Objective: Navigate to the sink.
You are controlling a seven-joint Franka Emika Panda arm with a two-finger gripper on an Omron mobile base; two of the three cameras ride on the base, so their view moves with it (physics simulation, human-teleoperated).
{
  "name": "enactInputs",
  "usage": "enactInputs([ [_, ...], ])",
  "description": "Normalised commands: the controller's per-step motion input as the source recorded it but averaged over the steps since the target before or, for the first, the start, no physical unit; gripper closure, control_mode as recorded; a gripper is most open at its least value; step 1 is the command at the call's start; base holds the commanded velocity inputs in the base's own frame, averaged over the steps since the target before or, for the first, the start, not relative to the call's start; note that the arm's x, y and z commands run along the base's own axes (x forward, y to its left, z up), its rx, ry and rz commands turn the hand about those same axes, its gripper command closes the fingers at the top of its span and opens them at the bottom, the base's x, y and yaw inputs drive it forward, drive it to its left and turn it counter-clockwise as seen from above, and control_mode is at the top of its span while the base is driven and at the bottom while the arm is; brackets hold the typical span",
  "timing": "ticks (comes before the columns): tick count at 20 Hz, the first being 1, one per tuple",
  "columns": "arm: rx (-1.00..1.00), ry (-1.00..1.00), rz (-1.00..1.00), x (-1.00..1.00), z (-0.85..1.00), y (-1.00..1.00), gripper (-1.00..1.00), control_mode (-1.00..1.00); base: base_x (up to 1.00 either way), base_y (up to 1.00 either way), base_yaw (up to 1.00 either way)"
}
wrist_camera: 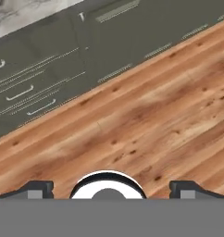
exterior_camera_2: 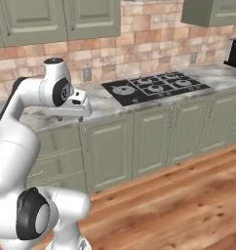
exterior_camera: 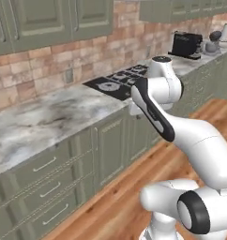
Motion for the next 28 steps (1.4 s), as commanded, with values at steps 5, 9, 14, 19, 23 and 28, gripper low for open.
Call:
enactInputs([
  [5,0.0,0.0,0.0,0.0,0.0,0.0,-1.0,1.0,0.0,-0.05,-0.8],
  [9,0.0,0.0,0.0,0.0,0.0,0.0,-1.0,1.0,0.03,-0.17,-0.75],
  [14,0.0,0.0,0.0,0.0,0.0,0.0,-1.0,1.0,0.26,-0.04,-0.74],
  [19,0.0,0.0,0.0,0.0,0.0,0.0,-1.0,1.0,0.25,-0.03,-0.66],
  [23,0.0,0.0,0.0,0.0,0.0,0.0,-1.0,1.0,0.4,0.0,-0.63],
  [28,0.0,0.0,0.0,0.0,0.0,0.0,-1.0,1.0,0.56,0.12,-0.58],
])
